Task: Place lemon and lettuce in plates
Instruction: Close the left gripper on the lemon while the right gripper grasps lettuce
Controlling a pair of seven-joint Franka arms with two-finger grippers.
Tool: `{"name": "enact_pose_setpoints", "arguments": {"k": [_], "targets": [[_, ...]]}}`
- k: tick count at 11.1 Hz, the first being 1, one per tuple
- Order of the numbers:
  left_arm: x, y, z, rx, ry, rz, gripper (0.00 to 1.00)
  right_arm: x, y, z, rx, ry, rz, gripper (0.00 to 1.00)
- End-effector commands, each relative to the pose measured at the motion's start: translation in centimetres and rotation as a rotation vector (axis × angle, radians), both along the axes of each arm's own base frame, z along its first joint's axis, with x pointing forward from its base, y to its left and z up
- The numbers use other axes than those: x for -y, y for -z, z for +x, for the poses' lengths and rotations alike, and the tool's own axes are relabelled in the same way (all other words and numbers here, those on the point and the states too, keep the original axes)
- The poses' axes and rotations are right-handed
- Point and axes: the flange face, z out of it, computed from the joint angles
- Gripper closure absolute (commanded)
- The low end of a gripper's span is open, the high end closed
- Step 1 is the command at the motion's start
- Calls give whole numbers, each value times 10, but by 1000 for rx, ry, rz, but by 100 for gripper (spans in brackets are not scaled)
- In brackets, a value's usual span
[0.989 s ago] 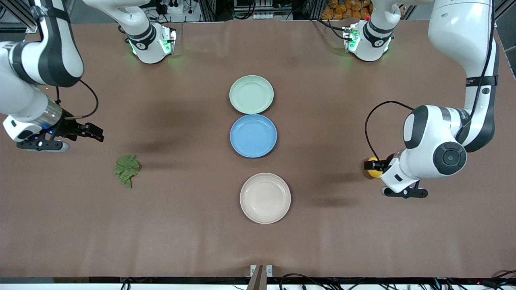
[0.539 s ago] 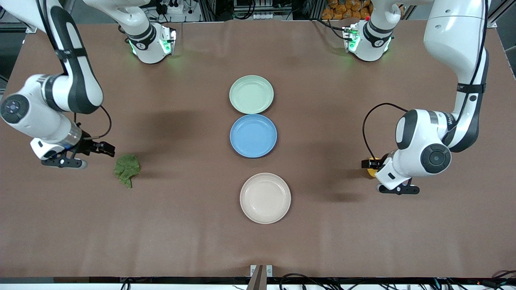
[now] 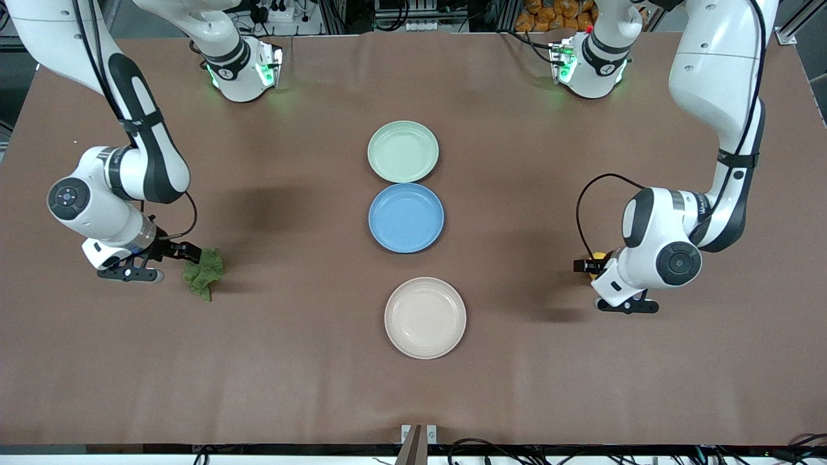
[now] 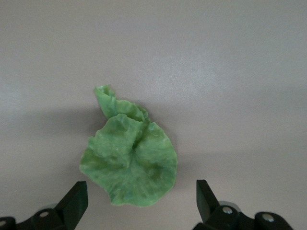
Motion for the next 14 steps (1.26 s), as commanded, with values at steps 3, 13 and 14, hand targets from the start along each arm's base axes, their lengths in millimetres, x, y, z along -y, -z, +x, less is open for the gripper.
{"name": "enact_pose_setpoints", "arguments": {"k": [3,13,14], "targets": [[-25,17,2,-16,54,6,0,1,32,0,21,62,35,0],[-22,22,5,-4,56,2,100,-6,59,0,35,99,62,5],[-21,21,5,-1,57,-1,100,-6,59,0,43,99,60,6]]}}
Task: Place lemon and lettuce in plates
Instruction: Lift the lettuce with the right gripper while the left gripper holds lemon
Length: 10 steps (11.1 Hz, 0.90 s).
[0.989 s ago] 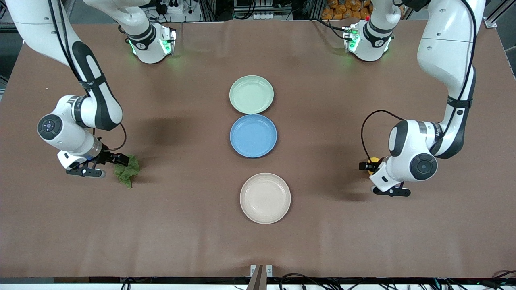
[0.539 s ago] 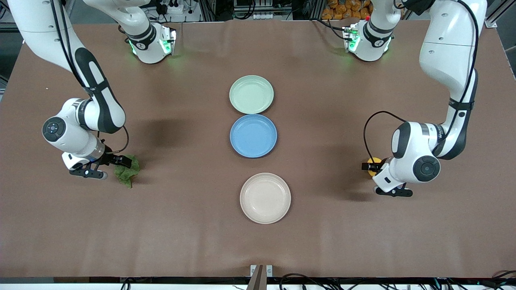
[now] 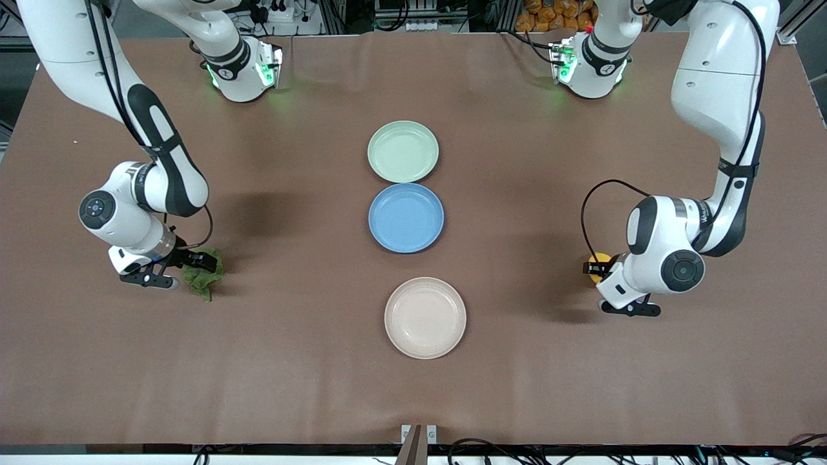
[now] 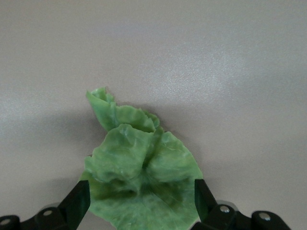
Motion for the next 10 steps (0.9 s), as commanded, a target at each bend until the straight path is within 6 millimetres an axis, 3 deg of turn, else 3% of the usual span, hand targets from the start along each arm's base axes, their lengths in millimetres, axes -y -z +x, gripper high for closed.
{"name": "enact_pose_setpoints", "arguments": {"k": [1,5,6,9,10], "targets": [[1,-3,3,18,25,6,100,-1,7,0,19,18,9,6],[2,-3,4,21,15,2,100,-1,14,0,26,27,12,14],[2,-3,4,26,15,0,100,-2,15,1,31,26,12,22],[5,-3,4,27,13,0,100,-3,15,1,31,25,12,64],[6,-2,4,25,13,0,100,-4,14,2,32,23,13,73]]}}
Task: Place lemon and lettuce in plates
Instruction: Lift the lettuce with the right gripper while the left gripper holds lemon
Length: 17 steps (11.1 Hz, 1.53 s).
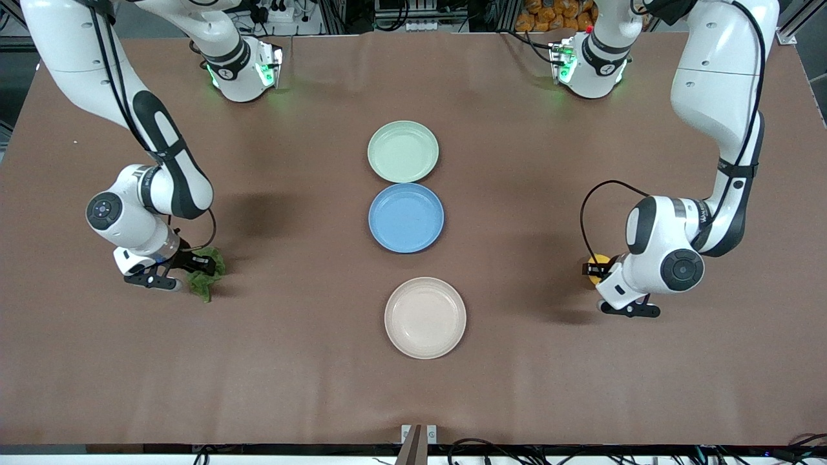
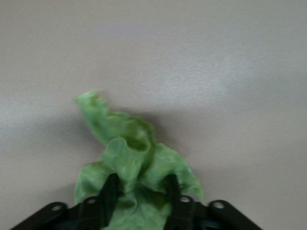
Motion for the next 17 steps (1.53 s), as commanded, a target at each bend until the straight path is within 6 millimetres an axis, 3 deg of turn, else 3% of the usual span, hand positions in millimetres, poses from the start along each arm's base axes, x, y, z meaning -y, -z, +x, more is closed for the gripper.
{"name": "enact_pose_setpoints", "arguments": {"k": [1,2,4,7,9,13,17], "targets": [[3,-1,2,10,9,4,100,-4,2,1,9,13,17,82],[3,-2,2,11,7,4,100,-6,2,1,9,9,17,91],[3,-2,2,13,5,3,100,-6,-1,1,6,8,18,99],[4,-1,2,11,5,4,100,-13,-19,4,-5,-1,34,100],[4,-3,3,16,2,2,100,-19,-49,9,-37,10,57,100],[6,-26,11,57,-41,-12,100,-95,-94,14,-77,71,109,100],[23,-51,25,99,-128,-97,100,-178,-142,-6,-136,138,144,100]]}}
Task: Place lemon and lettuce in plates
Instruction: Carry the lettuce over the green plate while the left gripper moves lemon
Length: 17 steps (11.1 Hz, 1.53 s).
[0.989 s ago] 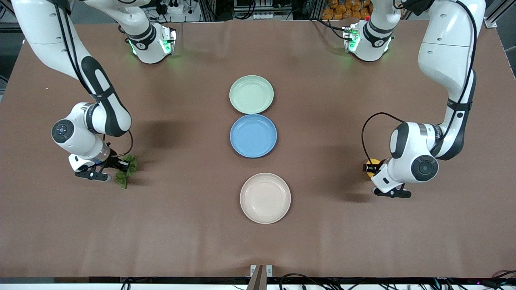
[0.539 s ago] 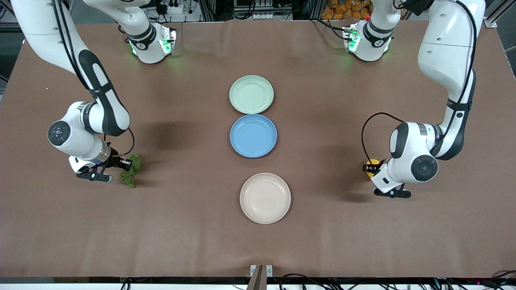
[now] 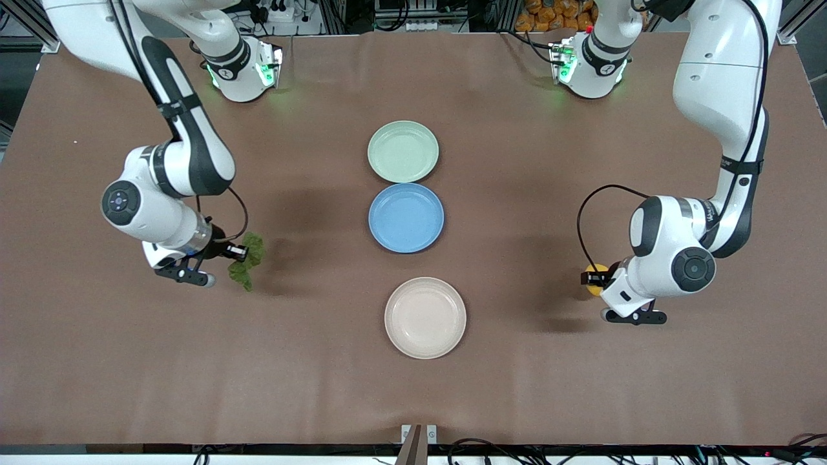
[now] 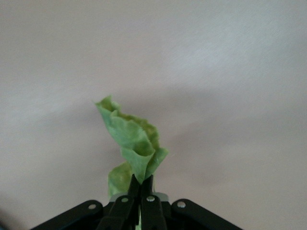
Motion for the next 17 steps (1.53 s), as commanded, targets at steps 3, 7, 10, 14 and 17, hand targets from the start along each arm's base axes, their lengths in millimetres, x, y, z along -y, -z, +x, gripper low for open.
{"name": "enact_pose_setpoints", "arguments": {"k": [3,7,10,14,17], "targets": [[54,-55,15,76,-179,-83,100,-117,-74,-48,-46,117,45,100],[124,-62,7,83,-198,-100,100,-250,-88,-125,-98,169,44,100],[153,-67,2,112,-251,-114,100,-314,-76,-187,-133,159,12,100],[189,-69,-6,132,-339,-166,100,-372,-29,-277,-82,132,-6,100],[215,-57,-10,162,-368,-199,100,-391,24,-303,-29,144,-76,100]]}}
